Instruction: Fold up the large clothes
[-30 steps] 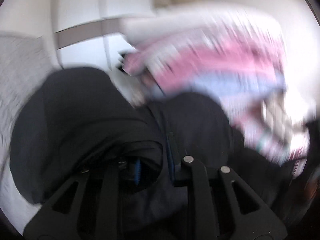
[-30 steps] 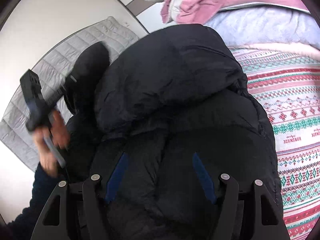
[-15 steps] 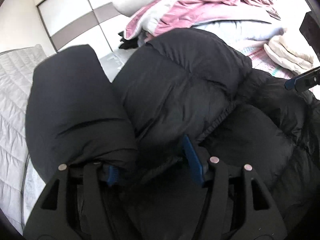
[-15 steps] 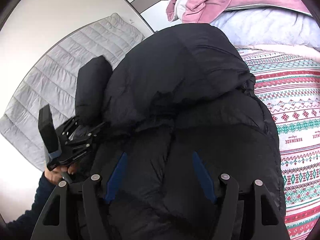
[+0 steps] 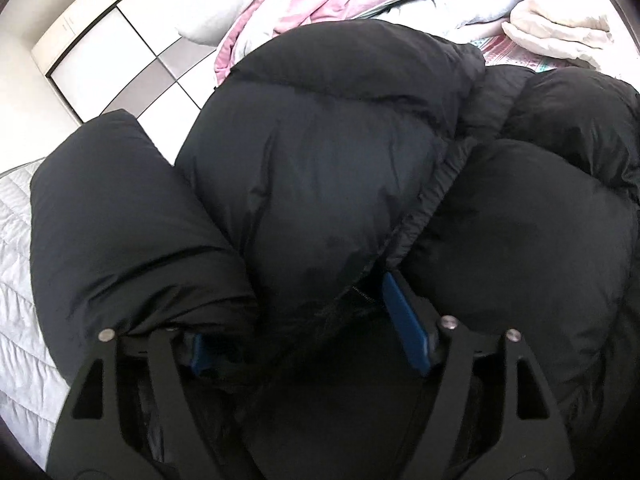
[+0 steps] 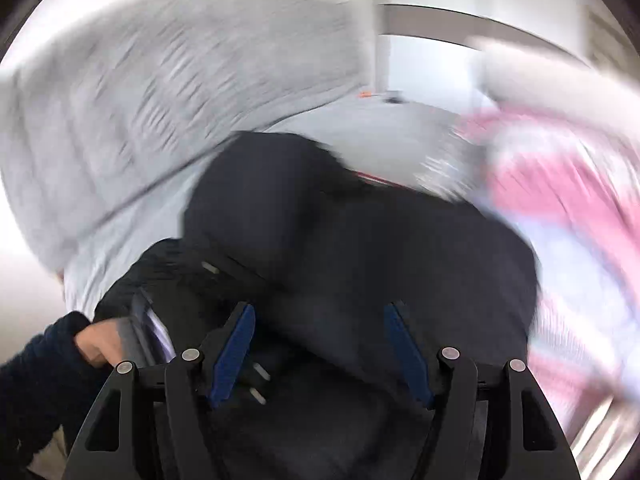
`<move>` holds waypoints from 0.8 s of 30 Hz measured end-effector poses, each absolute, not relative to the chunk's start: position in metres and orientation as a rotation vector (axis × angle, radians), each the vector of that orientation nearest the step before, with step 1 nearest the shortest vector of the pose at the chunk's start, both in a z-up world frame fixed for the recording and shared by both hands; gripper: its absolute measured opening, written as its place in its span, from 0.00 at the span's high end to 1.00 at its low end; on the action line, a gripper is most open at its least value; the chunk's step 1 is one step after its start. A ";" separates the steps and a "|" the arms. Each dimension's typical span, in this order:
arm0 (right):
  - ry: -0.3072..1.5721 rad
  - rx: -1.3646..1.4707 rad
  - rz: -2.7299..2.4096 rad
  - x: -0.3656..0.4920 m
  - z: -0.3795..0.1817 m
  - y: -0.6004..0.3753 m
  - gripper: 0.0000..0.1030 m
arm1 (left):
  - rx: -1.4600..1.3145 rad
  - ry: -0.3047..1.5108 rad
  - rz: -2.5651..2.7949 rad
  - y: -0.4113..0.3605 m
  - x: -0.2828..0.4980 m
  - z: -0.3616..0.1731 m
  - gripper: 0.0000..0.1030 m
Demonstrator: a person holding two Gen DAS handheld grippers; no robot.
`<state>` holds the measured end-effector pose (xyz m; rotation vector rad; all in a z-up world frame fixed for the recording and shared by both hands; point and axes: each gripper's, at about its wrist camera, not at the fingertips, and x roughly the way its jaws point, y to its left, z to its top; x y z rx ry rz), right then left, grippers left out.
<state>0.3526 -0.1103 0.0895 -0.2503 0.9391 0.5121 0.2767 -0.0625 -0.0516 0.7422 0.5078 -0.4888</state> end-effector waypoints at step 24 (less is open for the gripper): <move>1.068 -1.102 0.243 0.420 -0.083 0.153 0.94 | 0.768 0.544 -0.360 -0.091 0.290 -0.079 0.24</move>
